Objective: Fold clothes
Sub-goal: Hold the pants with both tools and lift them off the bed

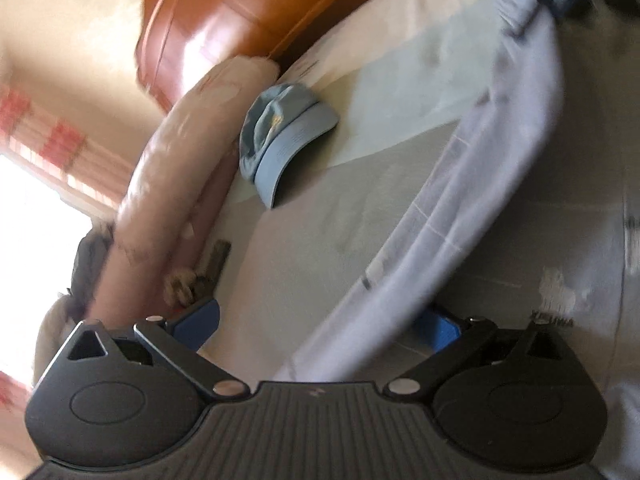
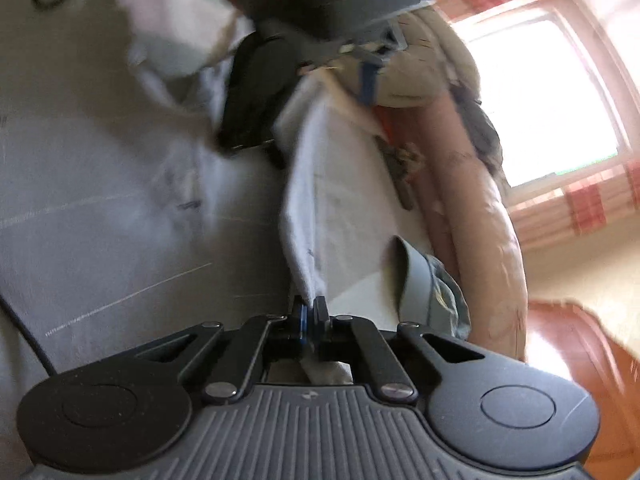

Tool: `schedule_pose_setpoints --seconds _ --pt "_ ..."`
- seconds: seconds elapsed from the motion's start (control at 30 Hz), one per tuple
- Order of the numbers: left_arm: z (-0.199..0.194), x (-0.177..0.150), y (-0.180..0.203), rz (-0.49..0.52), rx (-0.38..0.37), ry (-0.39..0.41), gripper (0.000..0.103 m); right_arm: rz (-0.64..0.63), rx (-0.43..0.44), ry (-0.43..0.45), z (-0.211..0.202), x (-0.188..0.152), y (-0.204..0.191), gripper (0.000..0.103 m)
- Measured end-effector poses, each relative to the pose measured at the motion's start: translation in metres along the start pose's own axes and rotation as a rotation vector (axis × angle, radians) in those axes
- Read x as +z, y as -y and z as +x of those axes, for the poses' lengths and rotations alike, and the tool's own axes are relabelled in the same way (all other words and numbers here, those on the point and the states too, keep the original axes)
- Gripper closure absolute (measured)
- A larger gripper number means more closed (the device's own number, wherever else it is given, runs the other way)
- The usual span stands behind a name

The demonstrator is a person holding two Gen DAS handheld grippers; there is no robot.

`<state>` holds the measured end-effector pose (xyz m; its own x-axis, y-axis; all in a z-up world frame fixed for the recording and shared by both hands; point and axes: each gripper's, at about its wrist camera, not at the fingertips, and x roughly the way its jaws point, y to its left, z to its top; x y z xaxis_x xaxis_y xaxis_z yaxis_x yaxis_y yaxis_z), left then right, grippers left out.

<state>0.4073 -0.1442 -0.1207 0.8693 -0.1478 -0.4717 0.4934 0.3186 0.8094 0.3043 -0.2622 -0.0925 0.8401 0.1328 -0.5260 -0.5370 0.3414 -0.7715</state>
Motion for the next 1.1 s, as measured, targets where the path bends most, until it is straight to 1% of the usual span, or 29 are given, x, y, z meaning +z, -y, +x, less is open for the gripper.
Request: schedule_pose_setpoints --seconds 0.13,0.3,0.37,0.43,0.47,0.5,0.53,0.57,0.6,0.63,0.67,0.7,0.77,0.87,1.0,1.1 --pt "-0.002 0.001 0.01 0.153 0.07 0.019 0.001 0.054 0.014 0.012 -0.007 -0.002 0.008 0.1" --pt "0.001 -0.015 0.014 0.295 0.163 0.01 0.002 0.074 0.036 0.005 -0.008 -0.008 0.005 0.099" --pt "0.004 -0.022 0.013 0.311 0.179 0.011 0.002 0.085 0.048 0.003 -0.007 -0.01 0.003 0.099" --pt "0.008 -0.025 0.01 0.287 0.172 0.015 0.003 0.096 0.058 0.001 -0.005 -0.011 0.001 0.099" --pt "0.01 -0.025 0.01 0.279 0.155 0.009 0.008 0.1 0.063 0.0 -0.004 -0.011 0.0 0.099" --pt "0.011 -0.025 0.01 0.272 0.138 0.002 0.021 0.103 0.066 -0.001 -0.003 -0.011 -0.001 0.099" --pt "0.013 -0.026 0.012 0.27 0.12 -0.004 0.032 0.105 0.069 -0.002 -0.003 -0.011 -0.002 0.099" --pt "0.012 -0.026 0.016 0.289 0.093 -0.008 0.053 0.104 0.073 -0.003 -0.002 -0.011 -0.002 0.099" --pt "0.012 -0.027 0.021 0.311 0.071 -0.012 0.069 0.104 0.076 -0.004 -0.001 -0.011 -0.003 0.099" --pt "0.012 -0.028 0.029 0.343 0.066 -0.014 0.076 0.103 0.08 -0.006 0.0 -0.011 -0.003 0.099" --pt "0.012 -0.029 0.034 0.359 0.063 -0.019 0.088 0.103 0.082 -0.007 0.001 -0.011 -0.004 0.099" --pt "0.013 -0.028 0.037 0.354 0.057 -0.029 0.099 0.103 0.084 -0.01 0.001 -0.011 -0.004 0.099" --pt "0.012 -0.029 0.04 0.345 0.055 -0.039 0.103 0.107 0.091 -0.016 0.002 -0.012 -0.005 0.099" --pt "0.006 -0.026 0.034 0.314 0.052 -0.04 0.103 0.105 0.078 -0.022 0.003 -0.013 -0.006 0.099" --pt "-0.013 -0.02 0.022 0.3 0.076 -0.027 0.103 0.127 0.055 -0.026 0.0 -0.014 0.0 0.1" --pt "-0.03 -0.016 0.011 0.263 0.066 -0.028 0.103 0.141 0.033 -0.024 -0.005 -0.014 0.005 0.1"
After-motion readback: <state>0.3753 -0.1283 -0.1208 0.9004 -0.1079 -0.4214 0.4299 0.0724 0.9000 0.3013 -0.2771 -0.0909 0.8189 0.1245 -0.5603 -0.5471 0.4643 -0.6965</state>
